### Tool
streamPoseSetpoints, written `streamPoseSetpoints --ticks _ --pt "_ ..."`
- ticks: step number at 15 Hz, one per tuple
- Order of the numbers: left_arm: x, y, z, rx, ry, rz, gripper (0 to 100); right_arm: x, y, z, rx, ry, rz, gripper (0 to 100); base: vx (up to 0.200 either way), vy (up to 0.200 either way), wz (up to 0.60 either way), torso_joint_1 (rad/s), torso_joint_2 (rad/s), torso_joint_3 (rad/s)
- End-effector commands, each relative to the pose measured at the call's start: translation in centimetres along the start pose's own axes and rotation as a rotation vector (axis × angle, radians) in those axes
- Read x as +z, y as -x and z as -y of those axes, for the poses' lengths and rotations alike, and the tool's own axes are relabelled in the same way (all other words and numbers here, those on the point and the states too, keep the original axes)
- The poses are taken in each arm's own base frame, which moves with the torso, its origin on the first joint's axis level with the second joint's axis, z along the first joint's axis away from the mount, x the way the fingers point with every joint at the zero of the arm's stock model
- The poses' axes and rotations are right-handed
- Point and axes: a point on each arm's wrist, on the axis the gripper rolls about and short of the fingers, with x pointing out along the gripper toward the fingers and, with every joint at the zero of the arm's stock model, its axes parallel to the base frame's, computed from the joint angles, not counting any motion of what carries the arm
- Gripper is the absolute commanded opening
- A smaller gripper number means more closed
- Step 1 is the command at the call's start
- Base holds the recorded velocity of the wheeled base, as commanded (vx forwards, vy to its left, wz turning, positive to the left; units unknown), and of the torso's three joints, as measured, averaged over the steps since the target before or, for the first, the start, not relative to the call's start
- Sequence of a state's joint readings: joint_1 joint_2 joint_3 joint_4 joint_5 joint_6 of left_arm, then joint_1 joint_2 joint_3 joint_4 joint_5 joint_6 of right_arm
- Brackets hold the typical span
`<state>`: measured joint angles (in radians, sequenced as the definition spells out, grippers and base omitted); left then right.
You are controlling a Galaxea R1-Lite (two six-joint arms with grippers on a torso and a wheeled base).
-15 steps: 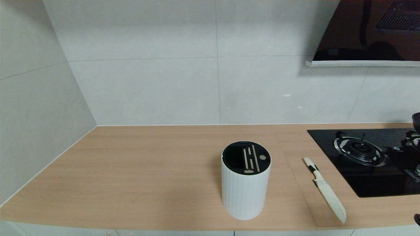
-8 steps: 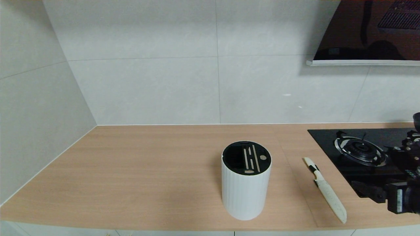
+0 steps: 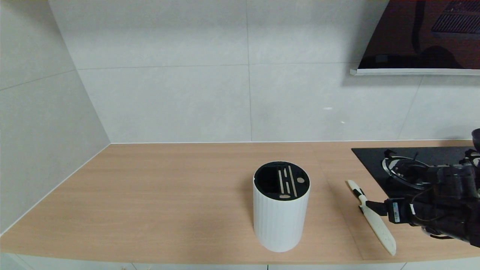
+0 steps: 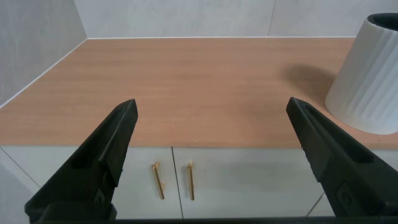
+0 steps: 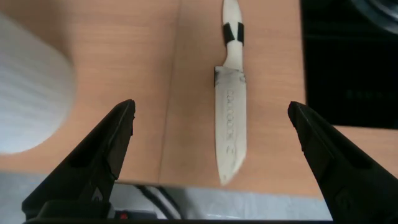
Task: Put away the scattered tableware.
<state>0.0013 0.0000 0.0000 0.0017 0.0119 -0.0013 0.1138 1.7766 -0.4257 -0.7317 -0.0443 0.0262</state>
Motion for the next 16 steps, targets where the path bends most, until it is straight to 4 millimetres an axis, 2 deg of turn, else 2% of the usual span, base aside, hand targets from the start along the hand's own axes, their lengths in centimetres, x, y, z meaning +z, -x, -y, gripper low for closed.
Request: streamPoseSetpoints --ticks 1,5,10,16 --pt "0.0 0.0 0.0 0.001 0.000 0.000 100 -0.8 -3.0 -0.5 -0.001 0.012 -0.074 100 0.000 0.000 0.00 0.000 0.00 0.000" --pt "0.0 0.0 0.0 -0.001 0.000 -0.001 100 -1.5 -5.2 -0.6 -0.021 0.017 -0.102 100 0.000 0.000 0.00 0.000 0.00 0.000" --pt "0.0 0.0 0.0 0.001 0.000 -0.001 100 -3.3 -8.9 -0.3 -0.095 0.015 -0.106 100 0.000 0.000 0.00 0.000 0.00 0.000" --pt "0.0 0.0 0.0 0.001 0.000 0.000 100 -3.7 -9.8 0.7 -0.134 -0.006 -0.104 100 0.000 0.000 0.00 0.000 0.00 0.000"
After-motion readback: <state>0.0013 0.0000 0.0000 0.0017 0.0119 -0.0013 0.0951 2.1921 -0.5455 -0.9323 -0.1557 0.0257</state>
